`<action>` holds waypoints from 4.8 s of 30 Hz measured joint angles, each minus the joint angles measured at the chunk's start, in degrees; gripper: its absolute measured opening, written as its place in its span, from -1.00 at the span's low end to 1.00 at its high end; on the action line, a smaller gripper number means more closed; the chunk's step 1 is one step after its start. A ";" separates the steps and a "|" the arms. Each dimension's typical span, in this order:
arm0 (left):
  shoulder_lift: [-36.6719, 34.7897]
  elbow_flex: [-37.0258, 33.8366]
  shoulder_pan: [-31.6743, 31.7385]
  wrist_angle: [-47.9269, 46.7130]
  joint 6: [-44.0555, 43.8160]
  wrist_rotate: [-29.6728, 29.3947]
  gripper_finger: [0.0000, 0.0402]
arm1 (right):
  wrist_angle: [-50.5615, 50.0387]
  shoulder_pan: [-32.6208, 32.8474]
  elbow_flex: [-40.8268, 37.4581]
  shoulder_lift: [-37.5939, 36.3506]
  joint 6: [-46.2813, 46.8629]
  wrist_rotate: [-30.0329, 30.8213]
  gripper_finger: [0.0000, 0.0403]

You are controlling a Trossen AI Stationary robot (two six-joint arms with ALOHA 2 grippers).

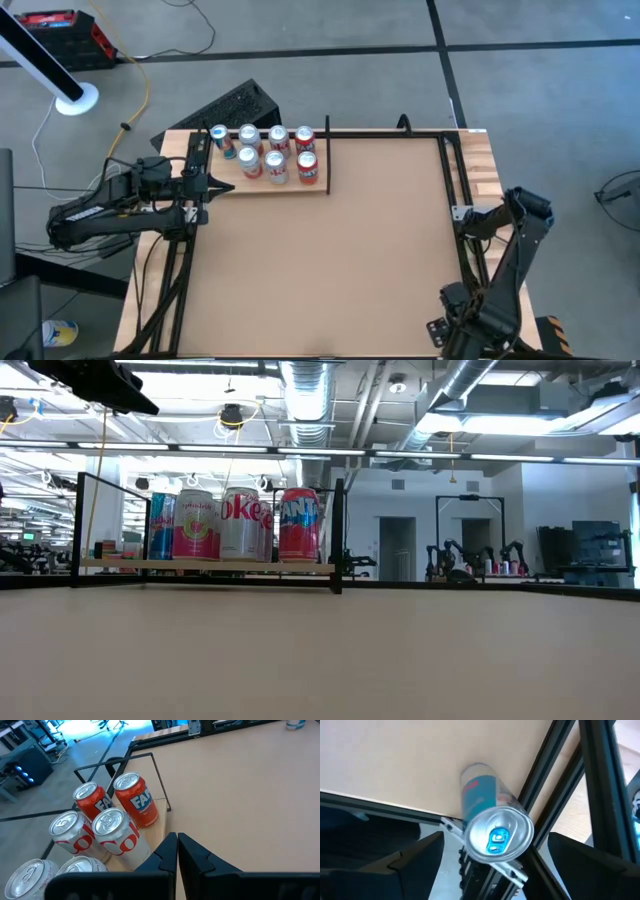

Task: Place canned beverage on shelf
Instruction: Put the blue soda can on the shelf aligned with other blue soda can

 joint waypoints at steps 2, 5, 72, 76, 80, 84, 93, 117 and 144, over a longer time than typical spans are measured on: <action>0.00 0.00 0.00 0.01 0.00 0.00 -1.00 | 1.21 0.56 -1.63 0.02 -0.04 0.00 0.90; 0.00 0.00 0.00 0.02 0.00 0.00 -1.00 | 3.68 0.99 -3.68 0.00 -0.01 -0.04 0.90; 2.01 -1.69 0.00 -1.17 2.93 -0.35 -1.00 | 16.10 -57.06 43.22 36.57 -124.53 10.33 0.28; 2.01 -1.83 0.02 -1.18 2.91 -0.35 -1.00 | 9.42 -56.00 45.37 35.07 -122.21 10.33 0.28; 1.99 -1.84 0.02 -1.14 2.89 -0.37 -1.00 | 0.64 -54.98 46.31 34.74 -119.70 10.30 0.28; 1.99 -1.84 0.02 -1.14 2.87 -0.35 -1.00 | -4.83 -54.83 46.34 35.06 -117.68 10.10 0.28; 1.99 -1.84 0.02 -1.15 2.93 -0.35 -1.00 | -2.15 -54.94 46.43 34.98 -117.34 10.38 0.28; 2.06 -1.84 0.02 -0.98 0.48 -0.31 -1.00 | -11.04 -54.07 46.11 34.92 -118.10 16.75 0.41; 31.28 -6.25 -9.98 40.66 -4.20 16.10 0.16 | 36.40 -27.07 -31.52 -12.45 -72.93 53.42 0.42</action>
